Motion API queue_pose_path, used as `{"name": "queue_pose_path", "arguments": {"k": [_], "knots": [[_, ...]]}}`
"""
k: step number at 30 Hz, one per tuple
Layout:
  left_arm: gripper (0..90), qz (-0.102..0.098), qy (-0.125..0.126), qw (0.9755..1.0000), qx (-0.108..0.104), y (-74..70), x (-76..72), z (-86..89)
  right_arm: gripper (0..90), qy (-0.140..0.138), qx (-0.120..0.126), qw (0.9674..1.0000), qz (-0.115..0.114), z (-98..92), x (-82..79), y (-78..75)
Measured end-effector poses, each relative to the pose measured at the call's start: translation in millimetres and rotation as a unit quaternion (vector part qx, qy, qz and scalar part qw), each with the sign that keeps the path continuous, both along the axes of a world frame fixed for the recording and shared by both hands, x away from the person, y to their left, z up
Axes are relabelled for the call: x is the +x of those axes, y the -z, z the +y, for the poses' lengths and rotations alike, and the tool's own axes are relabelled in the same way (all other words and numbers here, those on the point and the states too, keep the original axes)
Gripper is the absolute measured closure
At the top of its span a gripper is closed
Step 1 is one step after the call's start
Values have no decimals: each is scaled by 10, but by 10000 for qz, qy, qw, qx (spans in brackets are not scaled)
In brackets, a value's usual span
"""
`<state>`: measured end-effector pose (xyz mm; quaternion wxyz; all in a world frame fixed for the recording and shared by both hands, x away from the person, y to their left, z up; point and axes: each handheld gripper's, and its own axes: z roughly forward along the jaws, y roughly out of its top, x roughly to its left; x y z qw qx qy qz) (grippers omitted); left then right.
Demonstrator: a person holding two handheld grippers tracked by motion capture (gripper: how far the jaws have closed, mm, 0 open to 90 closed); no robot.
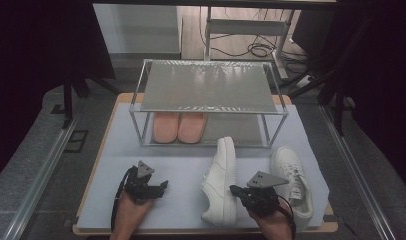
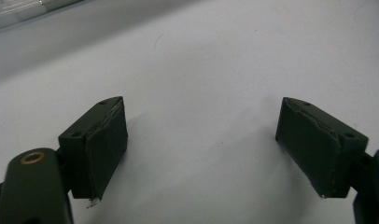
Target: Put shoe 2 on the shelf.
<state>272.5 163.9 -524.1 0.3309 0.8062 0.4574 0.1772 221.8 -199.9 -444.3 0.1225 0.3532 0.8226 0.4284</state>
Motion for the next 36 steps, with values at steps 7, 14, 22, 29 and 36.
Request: {"name": "queue_pose_path", "arguments": {"k": [7,14,22,29,36], "knots": [[168,-2,1,10000,0,0,0,0,900,130,7,9999,12,-84,-39,8],[169,-3,3,10000,-2,1,0,-1,900,262,-45,9996,-27,-141,-70,4],[168,-3,2,10000,-5,1,0,-1,900,564,-154,9983,17,-297,-112,13],[168,-3,3,10000,-3,1,0,-1,900,967,-388,9946,31,-378,-125,55],[169,-1,4,10000,0,0,1,-1,900,1378,-753,9875,-102,-369,-100,117]]}}
